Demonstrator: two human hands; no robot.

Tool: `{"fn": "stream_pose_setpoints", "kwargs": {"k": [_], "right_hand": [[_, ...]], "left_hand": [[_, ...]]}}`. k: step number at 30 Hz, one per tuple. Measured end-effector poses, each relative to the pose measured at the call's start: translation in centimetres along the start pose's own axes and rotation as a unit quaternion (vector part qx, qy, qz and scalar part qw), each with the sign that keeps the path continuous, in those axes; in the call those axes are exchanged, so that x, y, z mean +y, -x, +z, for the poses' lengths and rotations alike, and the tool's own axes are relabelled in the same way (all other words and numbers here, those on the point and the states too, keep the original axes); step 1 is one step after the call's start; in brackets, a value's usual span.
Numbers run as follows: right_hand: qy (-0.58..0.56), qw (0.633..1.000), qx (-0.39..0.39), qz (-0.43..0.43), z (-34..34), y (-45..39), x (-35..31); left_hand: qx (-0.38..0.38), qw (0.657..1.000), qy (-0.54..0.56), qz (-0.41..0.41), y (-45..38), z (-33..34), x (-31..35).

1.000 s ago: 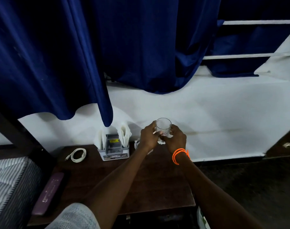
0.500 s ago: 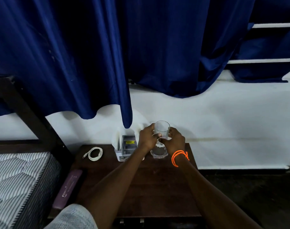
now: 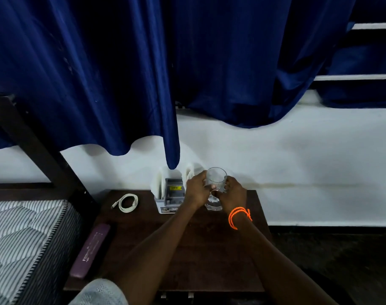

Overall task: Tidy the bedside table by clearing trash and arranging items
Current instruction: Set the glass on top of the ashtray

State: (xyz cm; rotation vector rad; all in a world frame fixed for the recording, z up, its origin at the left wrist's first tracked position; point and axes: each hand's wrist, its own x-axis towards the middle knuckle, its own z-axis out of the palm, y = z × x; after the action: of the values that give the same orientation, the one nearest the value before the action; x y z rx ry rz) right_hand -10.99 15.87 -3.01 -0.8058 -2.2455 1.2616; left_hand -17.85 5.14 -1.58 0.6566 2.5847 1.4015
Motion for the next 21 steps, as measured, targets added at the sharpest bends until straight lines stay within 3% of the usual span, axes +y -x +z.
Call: {"fn": "stream_pose_setpoints", "kwargs": {"k": [15,21], "right_hand": [[-0.010,1.000,0.002,0.000,0.2,0.1,1.8],[-0.001,1.000,-0.001,0.008,0.4,0.3,1.4]], "left_hand": [[0.001,0.999,0.046,-0.022,0.3,1.3,-1.0],[-0.007,1.000,0.001,-0.019,0.6,1.0,-1.0]]}}
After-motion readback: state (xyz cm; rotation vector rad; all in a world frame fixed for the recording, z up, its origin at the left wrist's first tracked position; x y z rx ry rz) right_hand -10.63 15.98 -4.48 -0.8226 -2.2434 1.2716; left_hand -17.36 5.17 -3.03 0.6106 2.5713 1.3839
